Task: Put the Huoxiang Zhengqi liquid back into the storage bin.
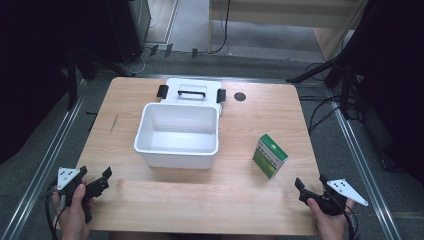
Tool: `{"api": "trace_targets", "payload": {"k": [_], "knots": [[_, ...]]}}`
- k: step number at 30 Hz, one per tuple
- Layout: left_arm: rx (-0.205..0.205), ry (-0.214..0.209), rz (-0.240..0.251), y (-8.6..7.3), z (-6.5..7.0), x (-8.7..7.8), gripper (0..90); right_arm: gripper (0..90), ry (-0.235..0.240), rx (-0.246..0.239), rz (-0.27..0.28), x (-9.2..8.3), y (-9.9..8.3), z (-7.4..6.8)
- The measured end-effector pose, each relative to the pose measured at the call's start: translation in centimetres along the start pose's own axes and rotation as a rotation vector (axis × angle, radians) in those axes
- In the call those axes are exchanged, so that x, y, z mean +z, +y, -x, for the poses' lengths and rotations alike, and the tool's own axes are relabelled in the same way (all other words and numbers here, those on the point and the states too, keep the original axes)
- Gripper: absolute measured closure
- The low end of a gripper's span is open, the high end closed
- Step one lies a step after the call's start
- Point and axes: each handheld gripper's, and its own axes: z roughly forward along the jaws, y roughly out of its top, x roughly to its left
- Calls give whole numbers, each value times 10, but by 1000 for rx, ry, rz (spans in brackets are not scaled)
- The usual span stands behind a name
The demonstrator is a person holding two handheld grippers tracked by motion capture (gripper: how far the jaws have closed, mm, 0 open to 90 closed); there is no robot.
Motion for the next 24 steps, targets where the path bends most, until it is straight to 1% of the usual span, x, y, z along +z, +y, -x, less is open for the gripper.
{"api": "trace_targets", "payload": {"k": [2, 4, 5, 6, 8, 9, 10, 11, 12, 13, 15, 18, 20, 21, 22, 23, 24], "knots": [[-3, 0, 0, 0, 0, 0, 142, 91, 4, -1, 1, 0, 0, 0], [-9, -8, -4, 0, -1, 0, 142, 133, 12, -3, -5, 0, 0, 0], [-9, -8, -4, 0, -1, 0, 142, 133, 15, -4, -7, 0, 0, 0], [-19, -18, -6, 0, -2, 0, 142, 133, 13, -11, -11, -1, 0, -1], [-25, -22, -9, 0, -3, -1, 142, 133, 24, -28, -28, -1, 1, -2], [-25, -22, -9, 0, -3, -1, 142, 133, 24, -28, -28, -1, 1, -2], [-23, -19, -3, 0, -3, -1, 142, 133, 62, -34, -52, -1, 1, -3], [-23, -19, -3, 0, -3, -1, 141, 133, 62, -34, -52, -1, 1, -3], [-18, -20, -6, -1, -3, -1, 141, 133, 72, -32, -62, -1, 1, -4], [-22, -20, -6, -1, -3, -2, 141, 133, 85, -37, -73, -2, 1, -5], [-25, -19, -8, -1, -3, -1, 142, 133, 90, -51, -93, -3, 2, -6], [-32, -19, -10, 0, -4, -1, 142, 135, 89, -90, -128, -6, 6, -9], [-35, -22, -12, 0, -3, -1, 142, 135, 94, -108, -164, -7, 11, -11], [-31, -22, -15, 0, -3, -1, 142, 136, 108, -129, -191, -8, 14, -14], [-23, -20, -21, 0, -3, 0, 142, 136, 108, -129, -191, -8, 14, -14], [-15, -16, -39, 1, -2, 1, 142, 135, 139, -137, -238, -8, 20, -17], [-12, -16, -43, 1, -1, 2, 142, 135, 149, -149, -253, -8, 22, -19]]}}
